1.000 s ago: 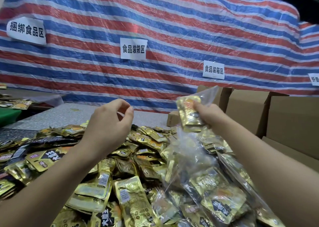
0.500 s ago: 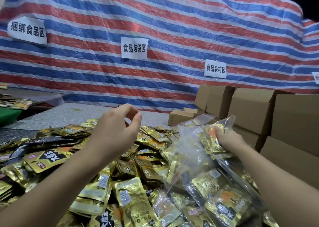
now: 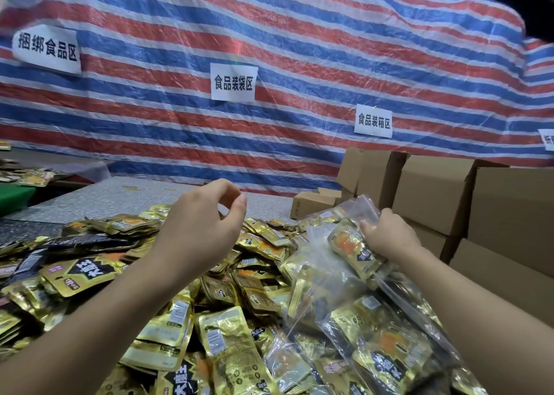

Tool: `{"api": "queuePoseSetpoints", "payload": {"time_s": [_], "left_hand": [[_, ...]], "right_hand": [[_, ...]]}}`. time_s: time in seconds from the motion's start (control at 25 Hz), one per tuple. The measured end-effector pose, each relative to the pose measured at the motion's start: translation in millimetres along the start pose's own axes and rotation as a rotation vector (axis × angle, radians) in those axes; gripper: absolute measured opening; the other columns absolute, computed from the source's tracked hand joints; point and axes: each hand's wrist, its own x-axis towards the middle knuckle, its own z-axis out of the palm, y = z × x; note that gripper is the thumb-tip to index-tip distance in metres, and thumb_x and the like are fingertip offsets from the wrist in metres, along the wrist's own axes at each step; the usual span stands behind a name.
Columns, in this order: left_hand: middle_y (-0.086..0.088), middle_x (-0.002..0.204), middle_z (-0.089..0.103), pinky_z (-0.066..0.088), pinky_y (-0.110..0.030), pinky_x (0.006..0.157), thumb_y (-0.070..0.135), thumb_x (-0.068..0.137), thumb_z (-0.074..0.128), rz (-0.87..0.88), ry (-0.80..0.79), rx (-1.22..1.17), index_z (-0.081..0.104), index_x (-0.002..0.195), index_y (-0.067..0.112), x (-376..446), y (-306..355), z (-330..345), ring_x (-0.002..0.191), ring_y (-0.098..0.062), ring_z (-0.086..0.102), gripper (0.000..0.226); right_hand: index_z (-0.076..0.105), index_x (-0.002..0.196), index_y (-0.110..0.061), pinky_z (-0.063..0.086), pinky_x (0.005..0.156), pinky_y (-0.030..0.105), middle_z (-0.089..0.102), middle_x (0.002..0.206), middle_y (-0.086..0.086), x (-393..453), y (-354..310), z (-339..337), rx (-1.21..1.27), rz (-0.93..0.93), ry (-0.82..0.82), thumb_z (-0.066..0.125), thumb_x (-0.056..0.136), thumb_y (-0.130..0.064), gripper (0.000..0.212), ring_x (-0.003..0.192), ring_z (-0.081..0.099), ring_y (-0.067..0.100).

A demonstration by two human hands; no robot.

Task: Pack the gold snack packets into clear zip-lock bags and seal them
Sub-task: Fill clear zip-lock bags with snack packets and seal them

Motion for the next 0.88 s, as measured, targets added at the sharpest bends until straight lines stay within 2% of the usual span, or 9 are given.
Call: {"api": "queuePoseSetpoints", "payload": {"time_s": [0.12, 0.2, 0.24, 0.36, 0.48, 0.56, 0.64, 0.72, 0.88], "left_hand": [[0.026, 0.085, 0.056, 0.05, -0.025, 0.063, 0.038, 0.097, 0.051, 0.004, -0.012, 0.0, 0.063, 0.102, 0.027, -1, 1, 1, 0.07, 0.001, 0.058, 0.016], [0.026, 0.085, 0.057, 0.046, -0.022, 0.06, 0.038, 0.097, 0.051, 0.002, -0.013, 0.003, 0.062, 0.1, 0.028, -1, 1, 1, 0.07, 0.001, 0.057, 0.015], [0.025, 0.085, 0.057, 0.044, -0.021, 0.058, 0.038, 0.097, 0.051, 0.0, -0.017, 0.006, 0.062, 0.1, 0.028, -1, 0, 1, 0.069, 0.001, 0.057, 0.015], [0.021, 0.084, 0.061, 0.049, -0.025, 0.058, 0.038, 0.097, 0.051, -0.002, -0.036, 0.01, 0.064, 0.099, 0.027, -2, 1, 3, 0.069, 0.0, 0.058, 0.017], [0.017, 0.082, 0.062, 0.05, -0.025, 0.06, 0.037, 0.097, 0.051, -0.003, -0.047, 0.016, 0.065, 0.099, 0.025, -2, 2, 3, 0.071, 0.0, 0.058, 0.019], [0.017, 0.081, 0.062, 0.046, -0.022, 0.058, 0.037, 0.097, 0.051, -0.005, -0.049, 0.019, 0.065, 0.099, 0.024, -2, 1, 2, 0.071, 0.001, 0.057, 0.019], [0.016, 0.08, 0.062, 0.045, -0.021, 0.057, 0.036, 0.098, 0.051, -0.007, -0.048, 0.019, 0.065, 0.098, 0.024, -2, 1, 2, 0.07, 0.0, 0.057, 0.019], [0.015, 0.079, 0.063, 0.045, -0.021, 0.057, 0.036, 0.098, 0.052, -0.004, -0.051, 0.023, 0.065, 0.098, 0.024, -3, 2, 2, 0.068, 0.0, 0.057, 0.018], [0.015, 0.079, 0.062, 0.048, -0.022, 0.057, 0.036, 0.098, 0.052, 0.0, -0.056, 0.03, 0.065, 0.099, 0.023, -3, 2, 3, 0.068, 0.0, 0.057, 0.018]], "right_hand": [[0.056, 0.09, -0.009, 0.05, 0.068, 0.037, 0.065, 0.099, 0.011, -8, -11, 3, -0.042, -0.057, 0.04, 0.043, 0.101, -0.034, 0.03, 0.086, 0.059, 0.033], [0.05, 0.086, -0.013, 0.04, 0.061, 0.035, 0.058, 0.089, 0.007, -10, -22, -3, 0.004, -0.095, 0.083, 0.038, 0.103, -0.026, 0.025, 0.08, 0.054, 0.031], [0.048, 0.084, -0.014, 0.039, 0.063, 0.036, 0.054, 0.085, 0.005, -9, -28, -8, 0.063, -0.109, 0.094, 0.037, 0.104, -0.027, 0.026, 0.081, 0.052, 0.031], [0.048, 0.081, -0.013, 0.048, 0.067, 0.038, 0.052, 0.083, 0.007, 3, -42, -32, 0.377, -0.08, 0.176, 0.037, 0.104, -0.026, 0.029, 0.078, 0.054, 0.029], [0.049, 0.084, -0.011, 0.046, 0.052, 0.025, 0.053, 0.087, 0.008, 21, -38, -50, 0.682, -0.007, 0.263, 0.036, 0.106, -0.019, 0.027, 0.07, 0.052, 0.02], [0.054, 0.096, -0.004, 0.053, 0.065, 0.036, 0.057, 0.097, 0.015, 31, -18, -51, 0.615, 0.067, 0.264, 0.041, 0.103, -0.013, 0.017, 0.082, 0.056, 0.027], [0.056, 0.107, 0.0, 0.053, 0.075, 0.046, 0.058, 0.099, 0.017, 32, 10, -42, 0.37, 0.178, 0.207, 0.049, 0.099, -0.01, 0.014, 0.088, 0.058, 0.034], [0.055, 0.11, 0.001, 0.051, 0.069, 0.042, 0.058, 0.092, 0.014, 22, 33, -30, 0.133, 0.256, 0.125, 0.05, 0.098, -0.012, 0.018, 0.082, 0.058, 0.032], [0.047, 0.121, -0.003, 0.052, 0.086, 0.045, 0.059, 0.116, 0.017, 7, 45, -16, -0.063, 0.214, 0.081, 0.057, 0.092, -0.016, 0.033, 0.105, 0.059, 0.037]]}}
